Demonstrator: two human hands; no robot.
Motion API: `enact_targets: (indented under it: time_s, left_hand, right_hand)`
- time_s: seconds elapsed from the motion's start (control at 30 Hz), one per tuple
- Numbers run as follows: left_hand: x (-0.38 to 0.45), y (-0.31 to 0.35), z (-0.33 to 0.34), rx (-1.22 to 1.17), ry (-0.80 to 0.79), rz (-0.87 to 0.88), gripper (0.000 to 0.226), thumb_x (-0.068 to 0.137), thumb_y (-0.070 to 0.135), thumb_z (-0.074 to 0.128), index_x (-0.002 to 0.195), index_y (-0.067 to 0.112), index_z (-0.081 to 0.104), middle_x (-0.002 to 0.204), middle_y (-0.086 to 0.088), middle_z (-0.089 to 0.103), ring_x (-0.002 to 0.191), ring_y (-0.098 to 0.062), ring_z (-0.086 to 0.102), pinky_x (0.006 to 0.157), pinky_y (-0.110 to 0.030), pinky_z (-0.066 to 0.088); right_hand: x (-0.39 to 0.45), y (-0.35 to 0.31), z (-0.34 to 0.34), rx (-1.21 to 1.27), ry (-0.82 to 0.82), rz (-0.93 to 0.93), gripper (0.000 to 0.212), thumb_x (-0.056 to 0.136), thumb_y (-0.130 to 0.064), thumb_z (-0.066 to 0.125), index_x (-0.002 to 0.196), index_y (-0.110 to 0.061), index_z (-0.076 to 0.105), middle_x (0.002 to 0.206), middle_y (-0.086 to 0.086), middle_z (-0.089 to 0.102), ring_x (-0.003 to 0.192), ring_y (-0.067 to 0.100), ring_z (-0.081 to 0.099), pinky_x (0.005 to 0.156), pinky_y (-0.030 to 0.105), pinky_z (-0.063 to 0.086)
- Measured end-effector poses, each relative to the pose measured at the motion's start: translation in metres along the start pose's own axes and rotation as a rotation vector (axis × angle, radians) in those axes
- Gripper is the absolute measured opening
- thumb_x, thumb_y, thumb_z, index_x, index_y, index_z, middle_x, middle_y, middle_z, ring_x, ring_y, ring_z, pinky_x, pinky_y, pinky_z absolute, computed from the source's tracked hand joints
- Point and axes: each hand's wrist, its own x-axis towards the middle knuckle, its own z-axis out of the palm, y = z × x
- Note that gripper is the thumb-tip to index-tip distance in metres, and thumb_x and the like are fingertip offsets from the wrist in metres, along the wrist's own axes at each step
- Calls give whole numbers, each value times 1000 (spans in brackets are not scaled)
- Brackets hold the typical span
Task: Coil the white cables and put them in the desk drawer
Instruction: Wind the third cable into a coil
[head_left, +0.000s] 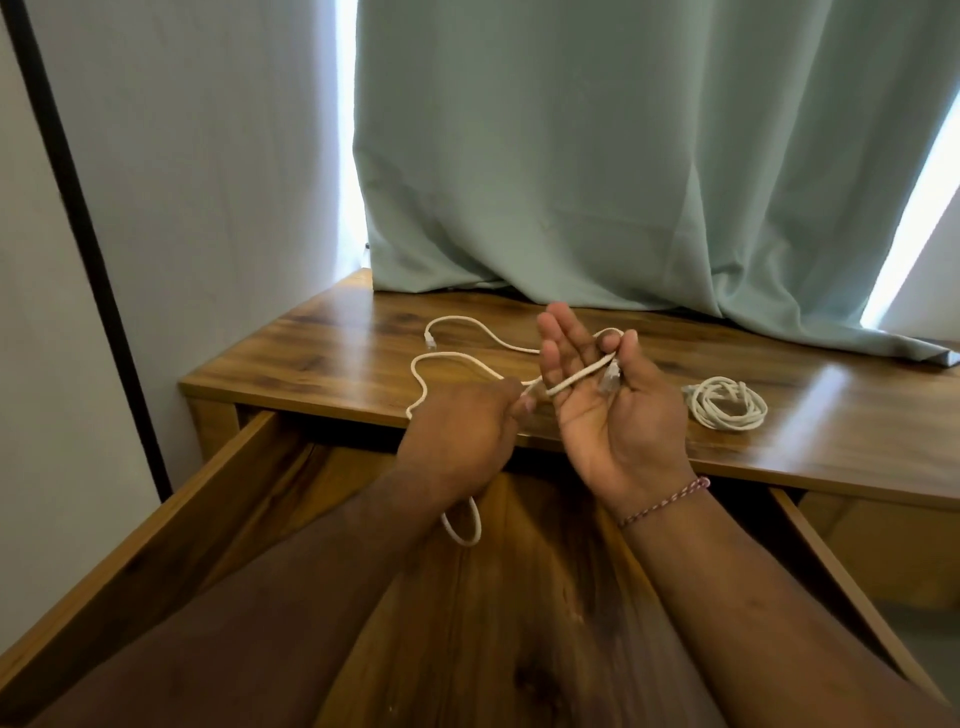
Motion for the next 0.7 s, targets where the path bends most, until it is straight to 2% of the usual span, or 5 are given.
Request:
enact_targets:
  time_s: [0.1, 0.2, 0.4, 0.53, 0.7]
  left_hand:
    - [2, 23, 3, -7, -42, 75, 23, 103, 44, 47, 110, 27, 61, 95, 5, 70, 86, -18, 64, 67, -34, 43]
    - [1, 38, 1, -23, -36, 77, 13, 99, 43, 55, 102, 30, 56, 92, 7, 67, 85, -15, 63, 66, -31, 34]
    - [3, 41, -5, 25, -211, 166, 28, 96, 31, 57, 119, 16, 55, 108, -8, 69, 96, -30, 65, 72, -36, 42]
    - [9, 31, -21, 25, -236, 198, 20, 99, 30, 55, 115, 18, 55, 105, -5, 68, 92, -25, 64, 69, -33, 39]
    - [11, 12, -50, 69, -170, 276, 14, 96, 36, 60, 107, 29, 66, 92, 7, 69, 85, -19, 62, 65, -31, 34]
  right_hand:
    - [7, -3, -6, -59, 87, -72, 36, 112, -29, 31, 87, -15, 54, 139, 17, 65, 133, 27, 60, 115, 39, 42]
    - [12, -4, -11, -258, 187, -171, 29, 112, -20, 34, 93, -13, 56, 142, 12, 62, 134, 21, 59, 112, 33, 43]
    - [8, 0, -37, -1639, 22, -560, 18, 110, -26, 39, 101, -13, 48, 145, 2, 57, 121, 13, 61, 92, 25, 43]
    - [11, -1, -34, -1800, -131, -633, 22, 109, -34, 35, 96, -18, 43, 108, 8, 68, 98, 26, 67, 77, 40, 51]
    - [7, 1, -27, -2100, -141, -687, 24, 107, -41, 32, 89, -25, 36, 68, -11, 44, 58, 22, 50, 55, 33, 25]
